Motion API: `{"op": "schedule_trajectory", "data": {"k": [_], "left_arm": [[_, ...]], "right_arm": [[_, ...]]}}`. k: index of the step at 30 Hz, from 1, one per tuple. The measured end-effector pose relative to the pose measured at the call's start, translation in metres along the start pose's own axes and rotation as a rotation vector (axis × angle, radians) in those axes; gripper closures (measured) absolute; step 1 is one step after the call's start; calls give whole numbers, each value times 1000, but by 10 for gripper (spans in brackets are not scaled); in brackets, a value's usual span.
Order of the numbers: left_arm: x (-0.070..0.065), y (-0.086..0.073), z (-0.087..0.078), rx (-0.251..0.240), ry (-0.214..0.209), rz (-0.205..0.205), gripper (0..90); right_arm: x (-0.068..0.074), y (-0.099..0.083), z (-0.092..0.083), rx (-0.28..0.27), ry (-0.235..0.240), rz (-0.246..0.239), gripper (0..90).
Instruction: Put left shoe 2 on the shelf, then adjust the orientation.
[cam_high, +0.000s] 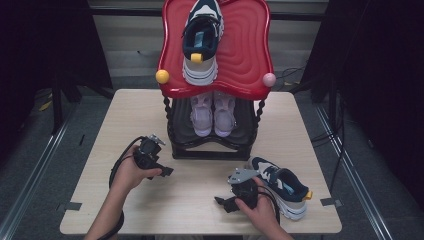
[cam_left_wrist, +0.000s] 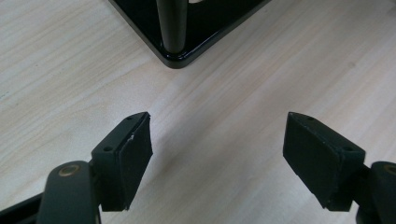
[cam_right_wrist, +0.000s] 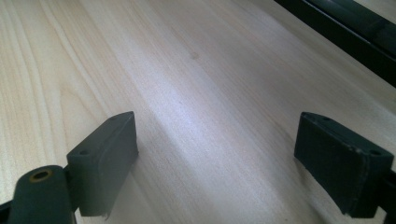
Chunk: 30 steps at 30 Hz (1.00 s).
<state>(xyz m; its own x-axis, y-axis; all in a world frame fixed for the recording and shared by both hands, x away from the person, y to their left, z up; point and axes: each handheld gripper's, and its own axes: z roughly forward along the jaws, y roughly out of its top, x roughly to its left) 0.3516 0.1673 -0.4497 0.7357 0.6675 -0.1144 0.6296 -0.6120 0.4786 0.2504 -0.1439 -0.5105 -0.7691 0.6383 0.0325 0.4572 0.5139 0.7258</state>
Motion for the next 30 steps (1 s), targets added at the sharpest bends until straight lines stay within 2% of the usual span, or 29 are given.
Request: {"op": "schedule_trajectory", "data": {"k": [4, 7, 8, 12, 15, 17, 18, 19, 22, 30], "left_arm": [[0, -5, 7, -41, 5, -5, 230], [-1, -7, 10, -54, 10, -5, 228], [-2, -9, 13, -75, 15, 4, 228], [-3, -14, 17, -88, 24, 12, 226], [-4, -17, 18, -122, 34, 5, 226], [-4, -18, 18, -126, 31, 1, 223], [-4, -20, 19, -153, 49, 4, 222], [-4, -22, 19, -162, 46, 1, 222], [-4, -26, 21, -176, 47, -13, 222], [-5, -36, 31, -175, 47, -1, 217]], "right_arm": [[0, 0, 0, 1, 1, 0, 128], [0, 0, 0, 0, 1, 0, 128], [0, 0, 0, 0, 0, 0, 127], [0, 0, 0, 0, 0, 0, 128], [0, 0, 0, 1, 1, -1, 128], [0, 0, 0, 1, 1, -1, 128], [0, 0, 0, 1, 1, -1, 128], [0, 0, 0, 1, 1, -1, 128], [0, 0, 0, 2, 2, -1, 127], [0, 0, 0, 5, 1, -3, 127]]}}
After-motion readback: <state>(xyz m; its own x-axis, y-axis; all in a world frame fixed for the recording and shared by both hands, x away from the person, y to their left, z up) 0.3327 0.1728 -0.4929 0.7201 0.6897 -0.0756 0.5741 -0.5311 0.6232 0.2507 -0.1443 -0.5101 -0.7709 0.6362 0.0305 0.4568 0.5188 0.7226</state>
